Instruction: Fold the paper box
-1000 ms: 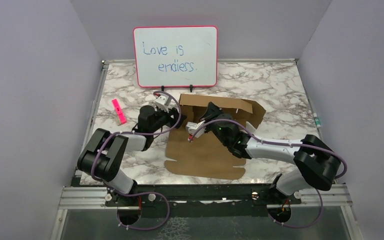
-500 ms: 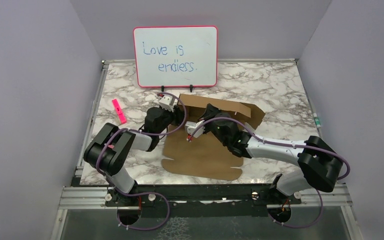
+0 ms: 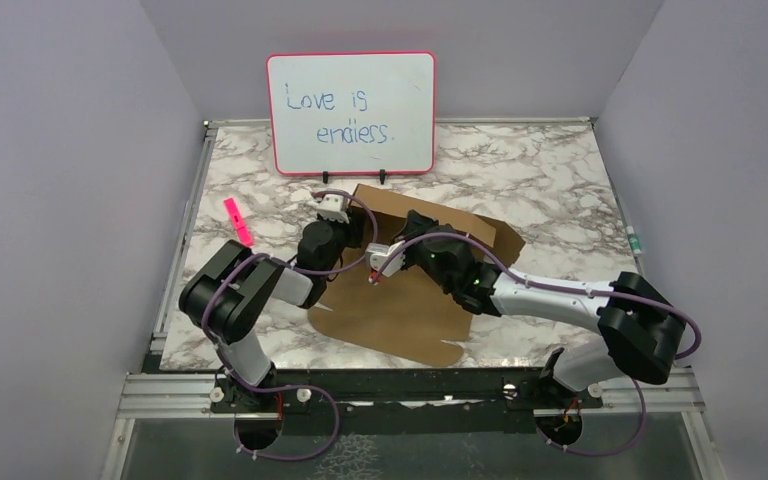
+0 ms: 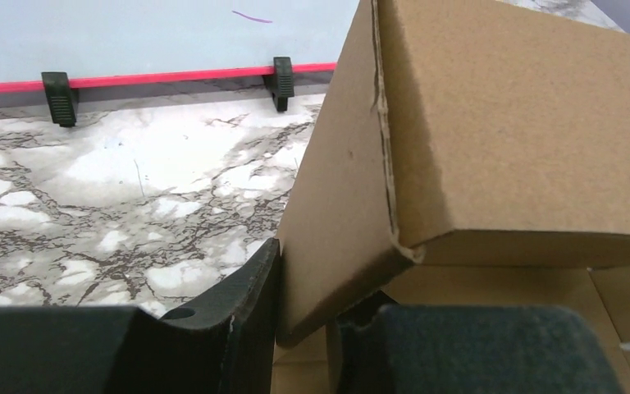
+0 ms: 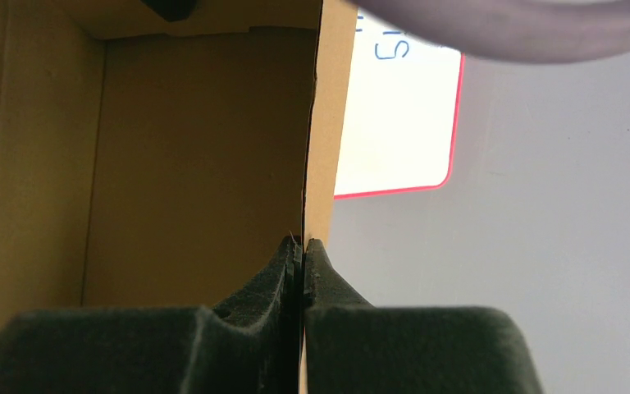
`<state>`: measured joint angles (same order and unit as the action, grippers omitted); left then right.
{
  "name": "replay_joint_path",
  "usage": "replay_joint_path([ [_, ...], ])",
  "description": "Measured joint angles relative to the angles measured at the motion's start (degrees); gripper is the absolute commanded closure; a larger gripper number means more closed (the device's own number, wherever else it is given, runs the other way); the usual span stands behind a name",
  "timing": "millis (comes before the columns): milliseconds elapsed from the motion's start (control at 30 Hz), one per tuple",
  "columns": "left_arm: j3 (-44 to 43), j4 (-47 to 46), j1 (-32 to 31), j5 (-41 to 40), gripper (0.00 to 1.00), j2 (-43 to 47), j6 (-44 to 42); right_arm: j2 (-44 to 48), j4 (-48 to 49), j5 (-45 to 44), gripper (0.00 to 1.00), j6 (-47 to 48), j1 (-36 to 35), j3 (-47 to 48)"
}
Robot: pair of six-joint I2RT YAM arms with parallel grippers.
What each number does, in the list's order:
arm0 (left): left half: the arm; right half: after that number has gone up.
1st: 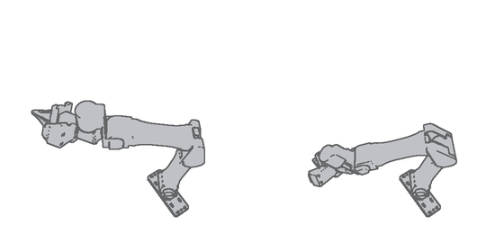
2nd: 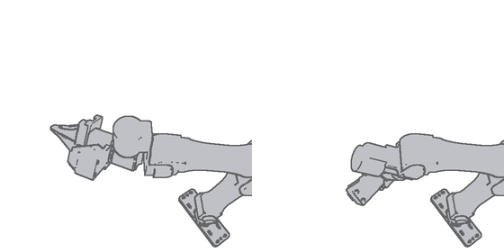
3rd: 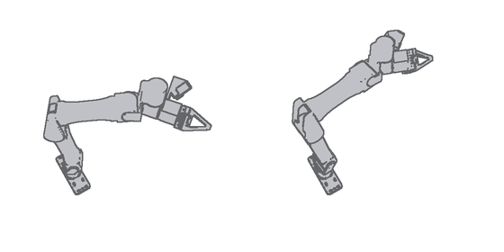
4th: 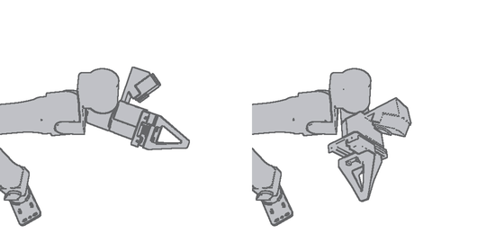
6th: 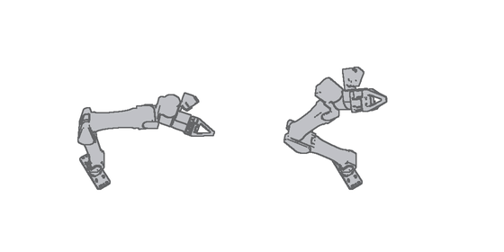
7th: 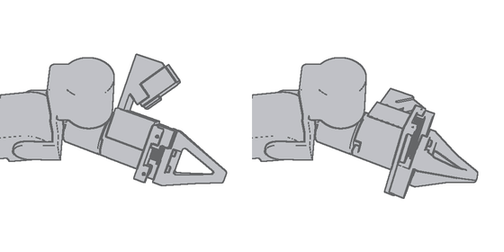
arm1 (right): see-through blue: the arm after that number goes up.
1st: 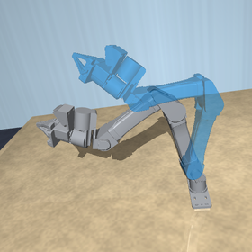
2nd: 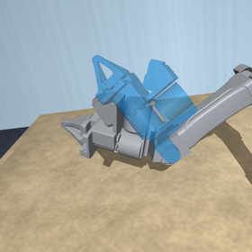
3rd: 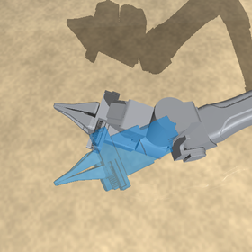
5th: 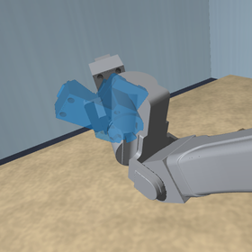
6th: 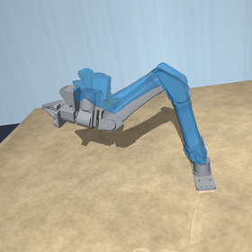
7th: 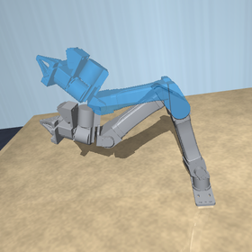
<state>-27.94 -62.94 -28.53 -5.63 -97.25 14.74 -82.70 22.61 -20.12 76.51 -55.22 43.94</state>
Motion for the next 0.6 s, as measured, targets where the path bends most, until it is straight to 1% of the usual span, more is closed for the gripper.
replay_joint_path([
  [400, 0.0, -5.9, -3.1, -10.6, 0.76, -3.3, 1.6, 0.0, -3.1, 0.5, 0.95, -2.6, -0.3, 1.7],
  [600, 0.1, -6.5, -6.5, -20.5, 0.76, -3.8, 1.5, 0.0, -4.9, 0.5, 0.95, -3.3, -0.7, 2.7],
])
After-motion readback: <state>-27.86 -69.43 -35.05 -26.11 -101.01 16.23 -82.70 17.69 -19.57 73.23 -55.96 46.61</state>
